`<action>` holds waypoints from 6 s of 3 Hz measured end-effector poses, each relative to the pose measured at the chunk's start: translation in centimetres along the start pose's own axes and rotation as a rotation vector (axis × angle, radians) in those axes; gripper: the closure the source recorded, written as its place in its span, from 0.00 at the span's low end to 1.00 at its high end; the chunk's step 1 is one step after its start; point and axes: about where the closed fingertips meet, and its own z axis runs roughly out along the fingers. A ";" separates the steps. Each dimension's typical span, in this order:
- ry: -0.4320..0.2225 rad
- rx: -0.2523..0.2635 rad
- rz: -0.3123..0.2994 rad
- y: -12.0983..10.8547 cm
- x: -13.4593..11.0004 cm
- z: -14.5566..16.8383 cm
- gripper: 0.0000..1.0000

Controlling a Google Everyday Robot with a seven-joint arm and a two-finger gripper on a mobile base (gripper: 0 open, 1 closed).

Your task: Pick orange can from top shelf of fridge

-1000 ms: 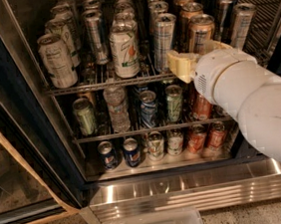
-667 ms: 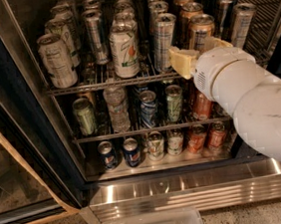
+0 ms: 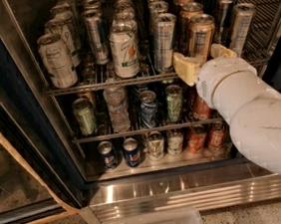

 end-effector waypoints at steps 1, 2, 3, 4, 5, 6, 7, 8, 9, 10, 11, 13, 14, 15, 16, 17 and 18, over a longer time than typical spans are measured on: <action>-0.003 0.001 -0.004 0.1 0.2 0.4 0.38; -0.016 -0.017 -0.010 0.7 0.0 1.6 0.38; -0.031 -0.031 -0.013 1.3 -0.3 2.4 0.38; -0.044 -0.010 -0.029 1.1 -0.5 2.4 0.38; -0.051 0.020 -0.040 0.9 -0.6 2.1 0.38; -0.048 0.048 -0.038 0.6 -0.3 1.8 0.38; -0.044 0.068 -0.037 0.3 -0.1 1.7 0.38; -0.037 0.100 -0.040 -0.6 0.2 1.6 0.38; -0.030 0.098 -0.049 -1.0 0.3 2.1 0.39; -0.027 0.089 -0.062 -1.2 0.2 2.7 0.39; -0.033 0.091 -0.077 -1.4 -0.1 3.2 0.39; -0.035 0.116 -0.108 -2.1 -0.1 4.8 0.41; -0.035 0.138 -0.116 -2.4 0.1 5.0 0.42; -0.033 0.165 -0.121 -2.8 0.2 5.1 0.42; -0.032 0.185 -0.124 -3.1 0.4 5.1 0.43; -0.025 0.237 -0.131 -4.6 0.6 7.5 0.43; -0.023 0.236 -0.132 -4.6 0.6 7.8 0.43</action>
Offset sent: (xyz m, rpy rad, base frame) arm 0.0279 0.0138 -0.0035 -0.0113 -0.0310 0.0374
